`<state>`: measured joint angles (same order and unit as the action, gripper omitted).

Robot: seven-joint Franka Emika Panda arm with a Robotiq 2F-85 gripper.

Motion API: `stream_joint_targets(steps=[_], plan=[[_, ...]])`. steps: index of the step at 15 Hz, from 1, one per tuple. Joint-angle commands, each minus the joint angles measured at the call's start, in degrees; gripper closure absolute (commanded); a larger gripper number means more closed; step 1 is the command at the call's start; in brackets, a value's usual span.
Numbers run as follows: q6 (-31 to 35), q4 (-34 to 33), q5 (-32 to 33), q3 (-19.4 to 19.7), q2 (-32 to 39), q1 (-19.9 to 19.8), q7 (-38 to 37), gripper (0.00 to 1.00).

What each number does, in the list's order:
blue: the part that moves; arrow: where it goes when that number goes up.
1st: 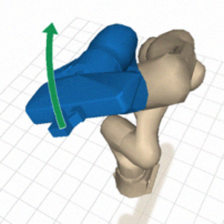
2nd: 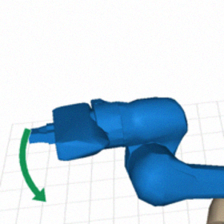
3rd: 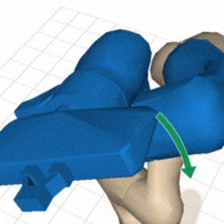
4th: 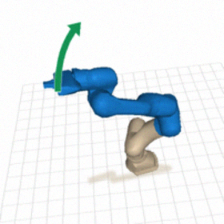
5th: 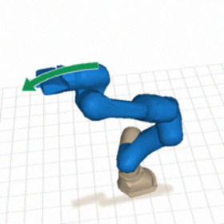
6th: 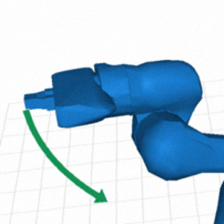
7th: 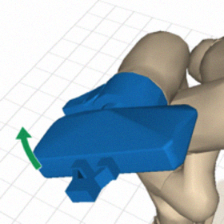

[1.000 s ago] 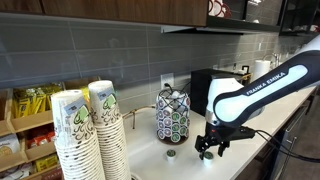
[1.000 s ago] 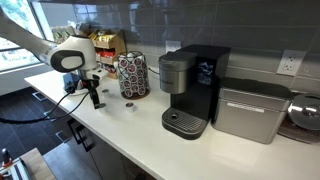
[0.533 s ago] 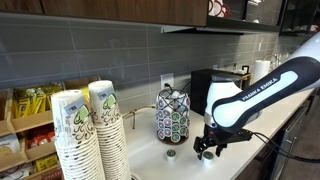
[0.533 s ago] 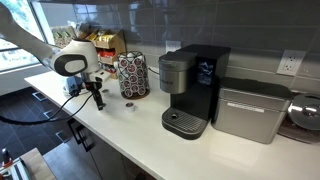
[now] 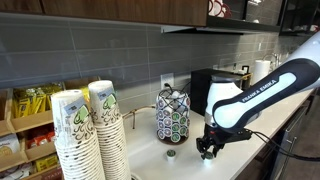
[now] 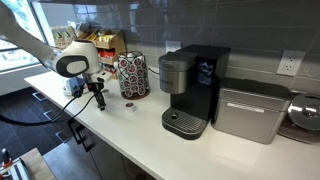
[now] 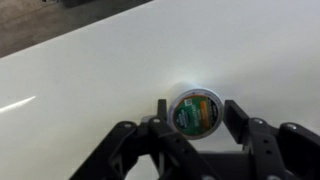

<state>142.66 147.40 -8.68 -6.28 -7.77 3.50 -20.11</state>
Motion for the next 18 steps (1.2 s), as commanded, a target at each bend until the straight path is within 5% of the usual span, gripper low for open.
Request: stream_joint_targets(steps=[1, 7, 16, 17, 18], plan=[[1.17, 0.56, 1.69, 0.17, -0.17, -0.34, -0.75, 0.69], [0.50, 0.69, 0.33, 0.75, -2.19, -0.19, 1.04, 0.71], [10.09, 2.73, -23.80, 4.22, -9.01, 5.39, 17.87, 0.71], [7.29, 0.37, -18.56, 2.93, -6.65, 3.30, 13.46, 0.46], [8.19, 0.50, -20.46, 3.36, -7.16, 4.00, 15.02, 0.46]])
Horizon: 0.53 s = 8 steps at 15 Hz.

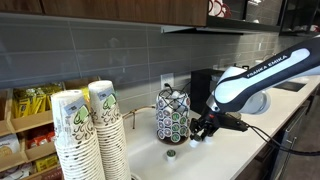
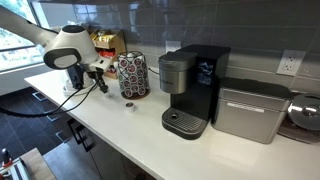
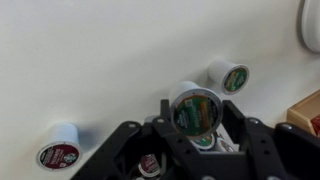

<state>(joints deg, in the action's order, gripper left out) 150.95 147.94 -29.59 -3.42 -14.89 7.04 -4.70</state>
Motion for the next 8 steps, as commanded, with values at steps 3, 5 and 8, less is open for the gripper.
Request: stream_joint_targets(steps=[3, 5, 8], plan=[[0.51, 0.56, -0.78, 0.94, -0.81, 1.18, 0.44, 0.46], [0.54, 0.66, -0.83, 0.96, -0.85, 1.22, 0.46, 0.46], [5.70, 0.14, -5.01, 1.59, -0.55, 2.46, 1.75, 0.71]])
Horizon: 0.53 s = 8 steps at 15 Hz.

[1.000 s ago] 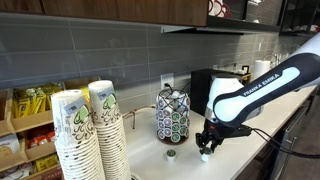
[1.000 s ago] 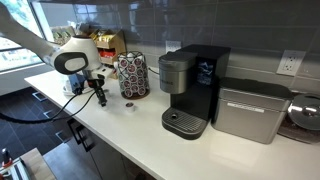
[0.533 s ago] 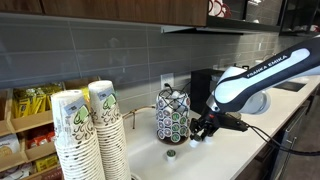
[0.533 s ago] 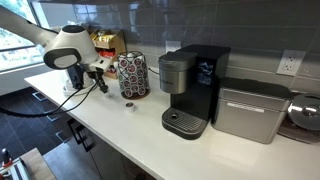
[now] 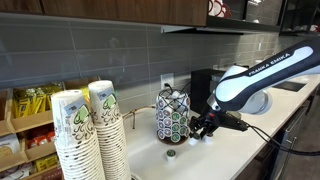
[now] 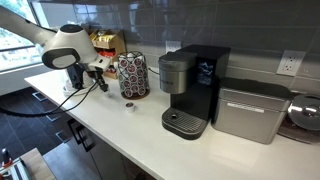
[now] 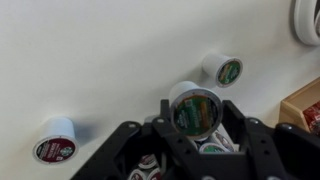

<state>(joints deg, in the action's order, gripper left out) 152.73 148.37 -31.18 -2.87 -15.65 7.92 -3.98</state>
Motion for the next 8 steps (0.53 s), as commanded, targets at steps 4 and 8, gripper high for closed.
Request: stream_joint_targets(steps=[4, 8], plan=[[12.05, -0.74, -11.28, 1.62, 0.33, 3.71, 2.51, 0.71], [16.93, -1.41, -20.31, 2.75, 0.11, 6.68, 5.75, 0.71]])
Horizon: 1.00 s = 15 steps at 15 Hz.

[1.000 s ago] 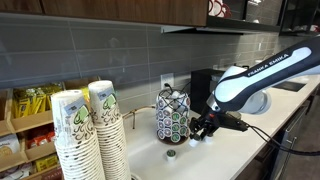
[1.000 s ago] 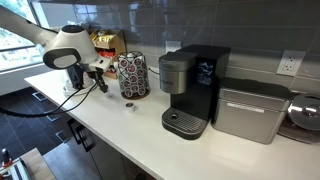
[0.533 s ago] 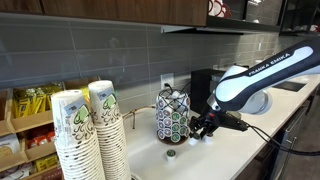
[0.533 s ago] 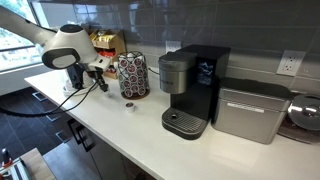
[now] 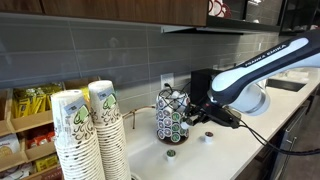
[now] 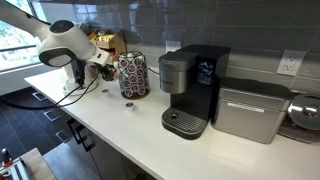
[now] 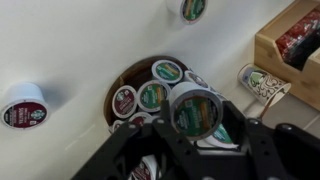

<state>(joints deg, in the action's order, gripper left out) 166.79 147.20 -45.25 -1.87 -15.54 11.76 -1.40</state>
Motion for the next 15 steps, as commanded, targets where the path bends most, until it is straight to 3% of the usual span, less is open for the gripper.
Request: stream_joint_targets(steps=[1, 9, 15], plan=[[3.84, -0.27, -7.90, 1.96, -0.05, 3.22, 3.74, 0.71], [9.65, -3.24, -25.38, 5.28, 0.20, 7.82, 10.88, 0.71], [11.55, -5.74, -35.74, 6.31, 1.17, 8.66, 16.53, 0.71]])
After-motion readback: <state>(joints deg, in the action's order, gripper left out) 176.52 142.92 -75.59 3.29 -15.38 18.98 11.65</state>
